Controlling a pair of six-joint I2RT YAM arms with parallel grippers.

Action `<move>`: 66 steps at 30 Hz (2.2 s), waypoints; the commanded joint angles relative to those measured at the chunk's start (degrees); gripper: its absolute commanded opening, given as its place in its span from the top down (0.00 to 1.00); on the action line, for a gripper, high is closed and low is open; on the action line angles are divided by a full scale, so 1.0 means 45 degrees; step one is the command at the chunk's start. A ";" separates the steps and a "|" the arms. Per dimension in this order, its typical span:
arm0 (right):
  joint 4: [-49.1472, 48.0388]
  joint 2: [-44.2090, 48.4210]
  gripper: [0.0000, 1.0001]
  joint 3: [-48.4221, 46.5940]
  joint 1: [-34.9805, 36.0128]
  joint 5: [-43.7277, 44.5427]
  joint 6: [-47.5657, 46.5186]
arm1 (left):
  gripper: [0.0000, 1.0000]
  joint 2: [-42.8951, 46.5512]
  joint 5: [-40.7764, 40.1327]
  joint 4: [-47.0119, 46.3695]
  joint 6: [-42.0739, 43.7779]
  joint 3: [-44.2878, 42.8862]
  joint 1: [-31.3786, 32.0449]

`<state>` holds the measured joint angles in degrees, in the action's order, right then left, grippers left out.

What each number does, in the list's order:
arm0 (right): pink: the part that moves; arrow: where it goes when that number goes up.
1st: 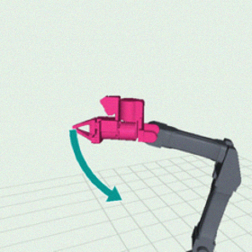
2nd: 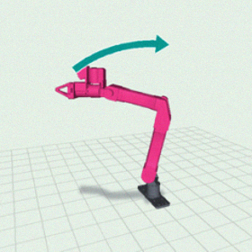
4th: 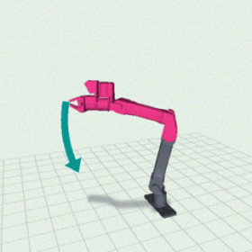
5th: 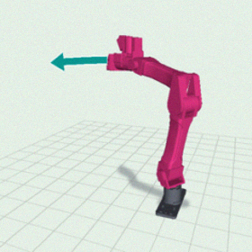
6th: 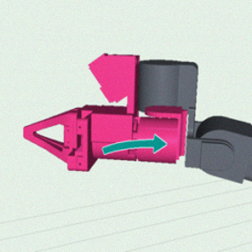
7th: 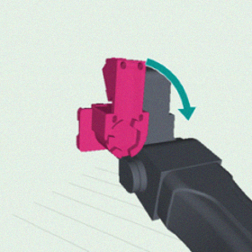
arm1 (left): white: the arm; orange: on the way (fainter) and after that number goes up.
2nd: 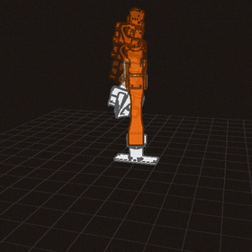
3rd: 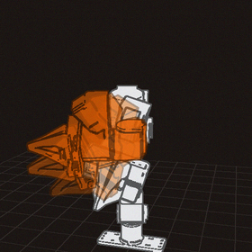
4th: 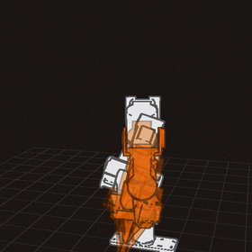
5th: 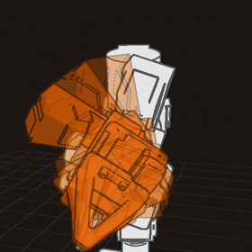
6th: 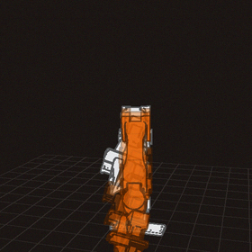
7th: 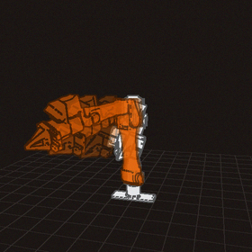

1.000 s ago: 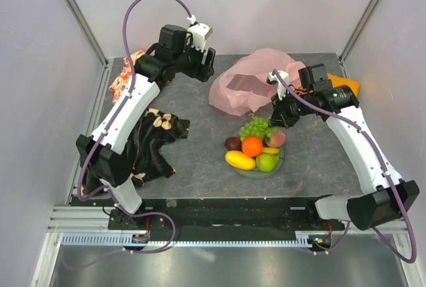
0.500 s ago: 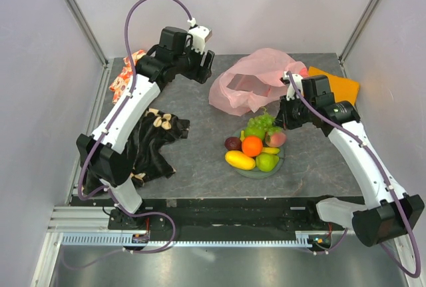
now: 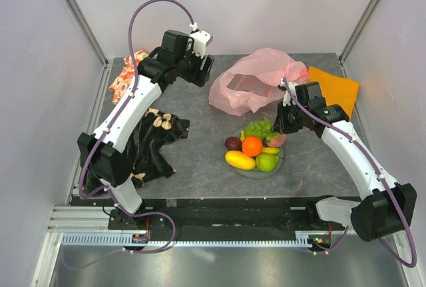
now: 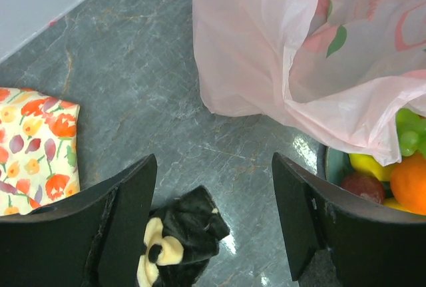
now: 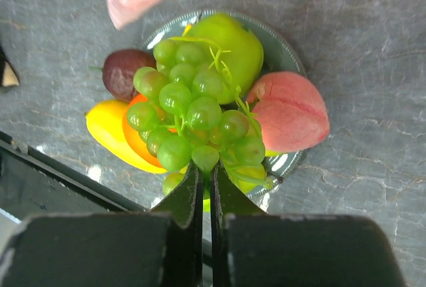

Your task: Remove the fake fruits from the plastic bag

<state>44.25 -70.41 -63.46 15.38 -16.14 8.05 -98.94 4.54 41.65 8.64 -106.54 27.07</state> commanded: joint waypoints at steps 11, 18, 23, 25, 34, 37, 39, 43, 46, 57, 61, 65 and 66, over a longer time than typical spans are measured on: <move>0.0440 -0.0271 0.91 0.1094 -0.0038 -0.0163 -0.0325 | 0.23 0.0599 -0.0207 -0.0193 0.0599 0.0121 -0.0039; 0.0557 -0.0622 0.66 0.1134 -0.0019 -0.0260 -0.0344 | 0.23 0.0599 -0.0110 -0.0193 0.0579 0.0121 -0.0039; 0.0850 -0.0720 0.54 0.0939 -0.0038 -0.0280 -0.0539 | 0.23 0.0599 -0.0188 -0.0212 0.0638 0.0219 -0.0058; 0.0909 -0.0759 0.48 0.0822 -0.0019 -0.0261 -0.0579 | 0.23 0.0560 -0.0090 -0.0232 0.0618 0.0219 -0.0039; 0.1455 -0.0681 0.39 0.0158 -0.0038 -0.0261 -0.0832 | 0.23 0.0384 0.0222 -0.0212 0.0442 0.0121 -0.0058; 0.1865 -0.0739 0.36 -0.0349 -0.0019 -0.0125 -0.1182 | 0.23 0.0403 0.0262 -0.0232 0.0384 0.0180 -0.0058; 0.2411 -0.0798 0.32 -0.1068 -0.0058 0.0031 -0.1515 | 0.23 0.0442 0.0262 -0.0232 0.0384 0.0218 -0.0039; 0.2803 -0.0993 0.02 -0.2593 -0.0194 0.0929 -0.2452 | 0.21 0.0657 0.0067 -0.0232 0.0519 0.0219 -0.0058; 0.2512 -0.1285 0.02 -0.4077 -0.0194 0.1301 -0.3311 | 0.04 0.0988 0.0008 -0.0212 0.0851 0.0258 -0.0058; -0.2041 -0.2142 0.02 -0.7006 -0.0722 0.5245 -0.3002 | 0.01 0.2785 0.0220 0.0061 0.1088 0.1547 -0.1033; -0.2020 -0.2401 0.02 -0.7422 -0.0702 0.6788 -0.1794 | 0.01 0.3391 0.0924 0.0042 0.0484 0.2131 -0.1892; -0.2119 -0.1542 0.02 -0.6214 -0.0702 0.6867 -0.1301 | 0.01 0.4191 0.2171 -0.0172 -0.0240 0.3768 -0.2732; -0.2099 -0.1192 0.02 -0.5997 -0.0702 0.7042 -0.1379 | 0.01 0.4463 0.2388 -0.0212 -0.0435 0.4006 -0.3140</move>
<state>36.29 -80.62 -93.73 12.14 10.68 -1.10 -82.87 8.88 41.50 11.16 -93.27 16.56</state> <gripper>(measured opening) 0.982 0.991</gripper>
